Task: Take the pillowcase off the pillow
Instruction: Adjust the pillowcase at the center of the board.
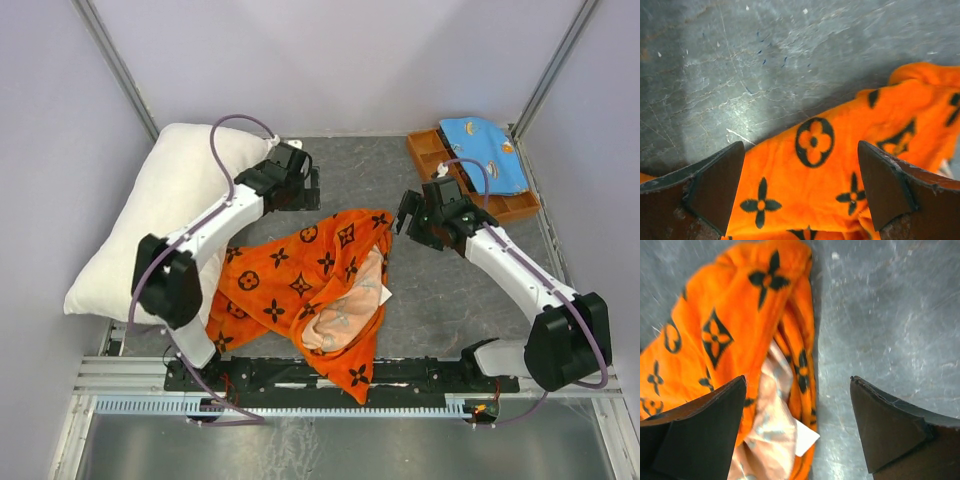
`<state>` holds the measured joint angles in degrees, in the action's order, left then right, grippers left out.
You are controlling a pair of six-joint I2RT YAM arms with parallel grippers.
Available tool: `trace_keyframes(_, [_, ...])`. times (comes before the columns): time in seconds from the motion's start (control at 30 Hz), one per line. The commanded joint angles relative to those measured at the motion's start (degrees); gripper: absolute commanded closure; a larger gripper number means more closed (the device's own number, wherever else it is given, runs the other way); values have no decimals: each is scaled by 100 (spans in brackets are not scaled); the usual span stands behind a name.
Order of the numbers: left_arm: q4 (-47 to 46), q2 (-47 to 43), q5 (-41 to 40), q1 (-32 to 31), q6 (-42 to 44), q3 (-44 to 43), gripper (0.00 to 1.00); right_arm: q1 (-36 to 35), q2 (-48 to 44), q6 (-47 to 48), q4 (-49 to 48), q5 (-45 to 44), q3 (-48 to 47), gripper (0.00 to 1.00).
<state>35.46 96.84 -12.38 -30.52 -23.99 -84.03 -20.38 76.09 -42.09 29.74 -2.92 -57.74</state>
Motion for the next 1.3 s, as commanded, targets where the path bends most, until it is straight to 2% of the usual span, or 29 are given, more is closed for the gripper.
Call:
trace_keyframes(0.0, [-262, 394, 177, 553, 202, 63, 1, -180, -182, 324, 77, 429, 312, 9])
trace_keyframes(0.07, [-232, 740, 913, 1148, 74, -147, 1, -224, -118, 337, -18, 594, 387, 9])
trace_keyframes(0.13, [-51, 1137, 963, 1627, 23, -561, 0, -265, 27, 373, -54, 783, 353, 9])
trace_keyframes(0.27, [252, 1640, -165, 2254, 183, -1208, 0, -453, 216, 428, 126, 989, 332, 7])
trace_keyframes(0.4, [1029, 2075, -1171, 2681, 295, -2003, 1, -665, 195, 377, 308, 878, 599, 4])
trace_keyframes(0.5, [651, 1739, -797, 2264, 803, -1880, 1, -783, 178, 232, 192, 924, 803, 4])
trace_keyframes(0.53, [255, 1583, -617, 1921, 1040, -1736, 0, -839, 203, 182, 138, 949, 848, 5])
trace_keyframes(0.6, [32, 1522, -523, 1056, 1271, -1639, 1, -951, 324, 89, 77, 995, 839, 6])
trace_keyframes(0.67, [-27, 1724, 153, 506, 1085, -1743, 1, -1066, 503, 36, 23, 1065, 810, 6])
trace_keyframes(0.73, [-264, 1963, 867, 125, 524, -1640, 1, -1116, 625, -92, 61, 1097, 824, 6])
trace_keyframes(0.8, [-308, 2240, 963, -185, 300, -1631, 1, -1109, 645, -145, 411, 1147, 741, 6])
trace_keyframes(0.87, [-124, 2418, 1053, -328, 249, -1696, 1, -1115, 426, -149, 939, 1142, 644, 6])
trace_keyframes(1.0, [-211, 2533, 1869, -315, 174, -1837, 1, -1110, 2, -377, 1748, 1253, 579, 5])
trace_keyframes(1.07, [-594, 2718, 2449, -321, 194, -2064, 1, -1110, 150, -361, 1529, 1548, 627, 6])
trace_keyframes(1.13, [-815, 2954, 2679, -345, 235, -2273, 1, -1114, 432, -454, 887, 1790, 828, 7])
trace_keyframes(1.2, [-933, 2995, 2426, -388, 309, -2107, 1, -1123, 714, -623, 357, 1990, 1027, 8])
trace_keyframes(1.27, [-1359, 2775, 2189, -403, 191, -1474, 1, -1142, 874, -755, -53, 2191, 1260, 9])
